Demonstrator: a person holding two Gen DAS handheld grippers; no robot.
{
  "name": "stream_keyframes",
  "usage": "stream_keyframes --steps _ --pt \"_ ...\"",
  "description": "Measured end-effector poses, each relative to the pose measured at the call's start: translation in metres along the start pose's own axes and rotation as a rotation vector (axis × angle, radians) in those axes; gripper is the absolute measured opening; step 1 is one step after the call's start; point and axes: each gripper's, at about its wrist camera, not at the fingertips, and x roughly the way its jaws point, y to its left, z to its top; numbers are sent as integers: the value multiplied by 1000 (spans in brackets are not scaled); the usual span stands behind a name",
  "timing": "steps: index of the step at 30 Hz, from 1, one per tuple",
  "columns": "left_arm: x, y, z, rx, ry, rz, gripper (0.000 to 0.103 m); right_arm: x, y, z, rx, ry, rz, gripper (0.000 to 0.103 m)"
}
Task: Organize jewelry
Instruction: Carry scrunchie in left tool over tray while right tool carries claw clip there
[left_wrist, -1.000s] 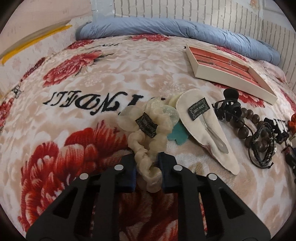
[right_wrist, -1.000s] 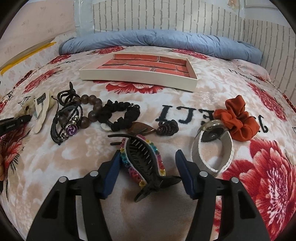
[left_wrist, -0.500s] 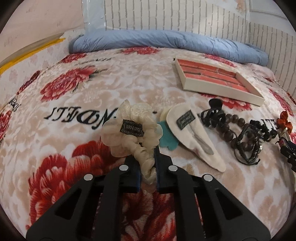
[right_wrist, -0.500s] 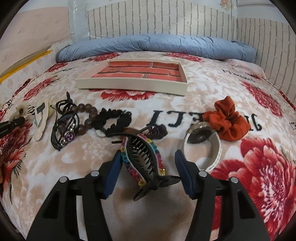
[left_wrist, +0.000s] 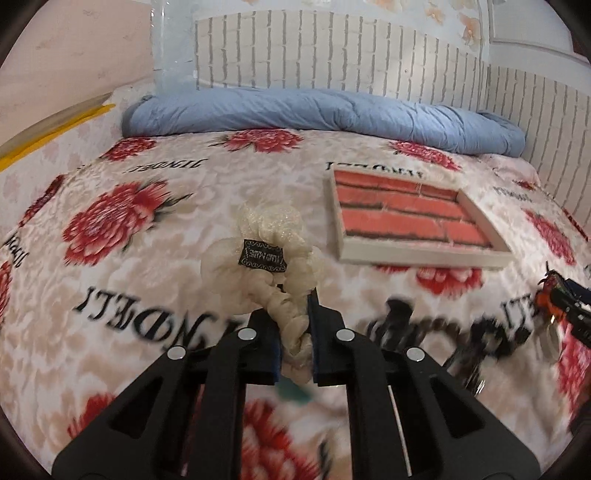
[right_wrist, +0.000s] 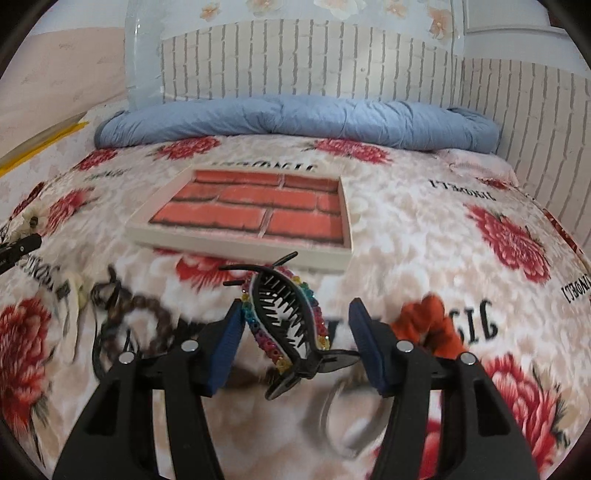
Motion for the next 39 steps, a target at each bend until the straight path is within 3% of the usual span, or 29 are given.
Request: stream_keyframes --steps 11,18,23,28,39 --pt "71 -72 94 126 13 -53 9 53 -16 78 33 -28 -52 58" --pt "160 -112 140 113 84 -97 9 141 -7 135 -45 15 -118 58" --pt "225 -134 163 115 143 -119 9 203 -9 158 -46 73 -115 58" --pt "272 -142 171 134 212 -127 9 254 -19 167 -19 153 -108 58" --pt "315 -152 162 159 297 -130 11 309 -18 164 -9 306 -91 58"
